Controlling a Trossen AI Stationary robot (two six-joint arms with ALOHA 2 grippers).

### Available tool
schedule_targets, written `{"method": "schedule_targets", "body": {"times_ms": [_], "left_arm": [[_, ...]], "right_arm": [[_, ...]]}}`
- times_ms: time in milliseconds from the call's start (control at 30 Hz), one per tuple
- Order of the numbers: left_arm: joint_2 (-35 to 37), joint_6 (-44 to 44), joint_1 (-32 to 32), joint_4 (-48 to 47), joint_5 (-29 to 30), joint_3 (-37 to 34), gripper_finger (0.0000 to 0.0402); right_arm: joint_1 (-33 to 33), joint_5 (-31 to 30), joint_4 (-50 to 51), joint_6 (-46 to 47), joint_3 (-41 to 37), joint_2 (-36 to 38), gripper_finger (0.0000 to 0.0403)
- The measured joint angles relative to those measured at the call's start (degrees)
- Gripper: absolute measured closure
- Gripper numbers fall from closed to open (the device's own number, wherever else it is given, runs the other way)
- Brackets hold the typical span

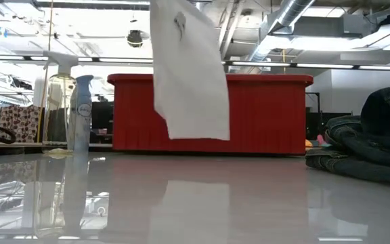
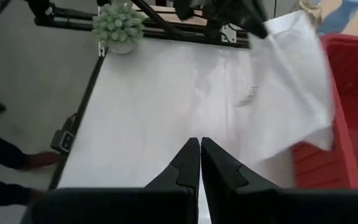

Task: Fold Laundry from Bin
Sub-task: Fold the white boxer from the red laundry bin

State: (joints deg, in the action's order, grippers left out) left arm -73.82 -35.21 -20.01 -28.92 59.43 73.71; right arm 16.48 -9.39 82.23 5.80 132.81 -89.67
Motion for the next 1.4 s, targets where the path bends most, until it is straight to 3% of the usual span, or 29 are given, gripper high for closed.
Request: {"method": "schedule_targets", "body": {"times_ms": [100, 167, 400, 533, 700, 867, 1033, 1233, 1400], "left_arm": [[-0.2, 0.82, -0.18, 0.57, 0.14, -2.18, 0.0401], [-0.31, -1.9, -1.52, 3.91, 0.62, -7.23, 0.0401], [-0.48, -11.97, -9.41, 33.41, -2.96, -31.88, 0.0401], [-0.48, -21.71, -13.68, 39.6, -4.89, -39.36, 0.0401], [-0.42, -28.95, -18.08, 38.49, -9.84, -43.07, 0.0401], [-0.42, -26.43, -20.99, 38.61, -18.96, -44.0, 0.0402], [-0.42, -22.41, -22.89, 37.94, -26.03, -44.0, 0.0401], [-0.42, -23.72, -24.76, 29.88, -30.19, -44.0, 0.04], [-0.42, -22.65, -25.86, 23.53, -32.28, -44.0, 0.038]], "right_arm": [[0.61, 0.02, 0.14, 2.1, 0.07, 0.22, 0.0361], [1.31, 0.0, 0.07, 2.91, 0.07, 0.12, 0.0361], [3.4, -1.14, -0.58, 3.37, 0.04, -1.61, 0.0361], [2.24, -1.65, 0.62, 3.39, 0.07, -3.77, 0.0361], [-0.91, -2.3, 3.51, 3.55, 0.04, -9.62, 0.0361], [-4.07, 0.79, 3.92, -2.54, -0.02, -16.15, 0.0361], [-8.33, 9.56, 1.76, -5.66, 0.0, -21.28, 0.0361], [-11.74, 19.9, -5.41, -11.3, 0.0, -26.34, 0.0361], [-13.54, 21.27, -9.65, -16.67, 0.0, -30.64, 0.0361]]}}
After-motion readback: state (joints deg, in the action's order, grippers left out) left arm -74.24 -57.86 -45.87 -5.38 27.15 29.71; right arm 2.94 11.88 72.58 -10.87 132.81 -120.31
